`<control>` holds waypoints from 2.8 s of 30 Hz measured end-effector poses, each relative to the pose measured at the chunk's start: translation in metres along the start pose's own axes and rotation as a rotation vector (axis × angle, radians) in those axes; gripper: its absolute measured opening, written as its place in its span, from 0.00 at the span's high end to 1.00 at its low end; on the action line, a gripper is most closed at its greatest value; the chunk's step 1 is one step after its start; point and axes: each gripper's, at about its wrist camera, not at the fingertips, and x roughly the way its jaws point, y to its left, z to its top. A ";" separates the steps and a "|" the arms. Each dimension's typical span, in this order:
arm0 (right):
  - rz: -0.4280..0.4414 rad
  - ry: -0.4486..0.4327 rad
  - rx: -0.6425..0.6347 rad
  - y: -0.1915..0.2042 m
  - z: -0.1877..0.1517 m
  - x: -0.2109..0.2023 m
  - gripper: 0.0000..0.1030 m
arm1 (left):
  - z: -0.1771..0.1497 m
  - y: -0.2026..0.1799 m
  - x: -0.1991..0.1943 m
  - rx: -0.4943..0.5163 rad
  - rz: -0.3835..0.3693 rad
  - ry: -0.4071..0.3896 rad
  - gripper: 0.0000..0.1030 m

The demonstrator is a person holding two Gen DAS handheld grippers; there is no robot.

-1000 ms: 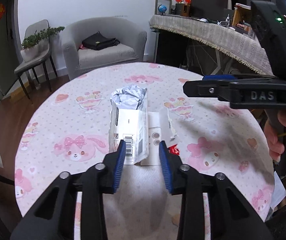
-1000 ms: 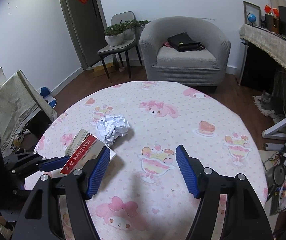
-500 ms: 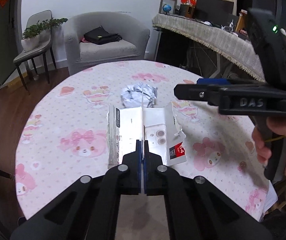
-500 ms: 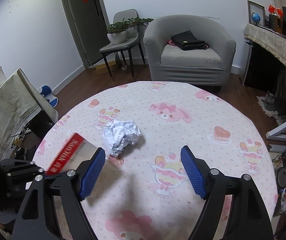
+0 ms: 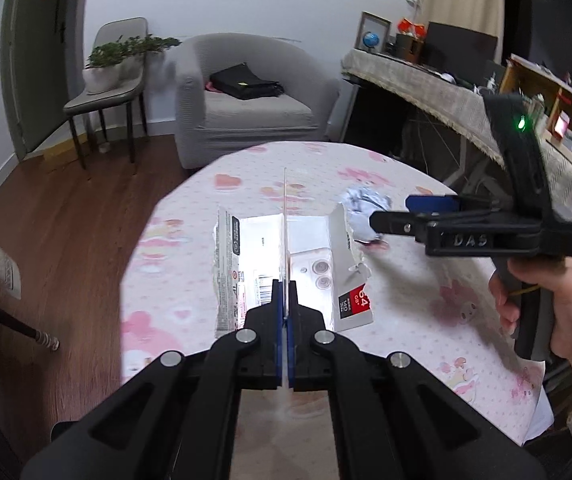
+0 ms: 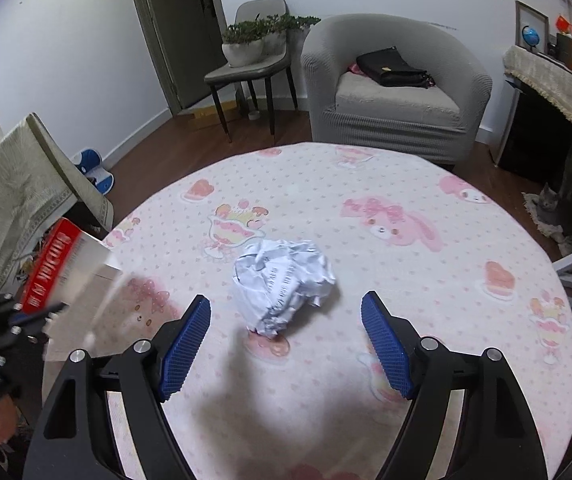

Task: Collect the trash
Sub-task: 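Close the right gripper on the crumpled white paper ball, then carry the SanDisk box and paper ball over the teal trash bin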

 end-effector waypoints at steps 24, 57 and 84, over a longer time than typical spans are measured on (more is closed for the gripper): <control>-0.060 -0.003 -0.059 0.062 0.010 0.002 0.44 | -0.020 0.077 -0.059 -0.103 0.152 -0.048 0.98; 0.078 -0.014 -0.255 0.212 -0.037 -0.039 0.44 | -0.094 0.143 -0.096 -0.207 0.361 0.037 0.97; 0.237 0.034 -0.331 0.328 -0.048 -0.005 0.44 | -0.206 0.232 -0.064 -0.367 0.394 0.286 0.98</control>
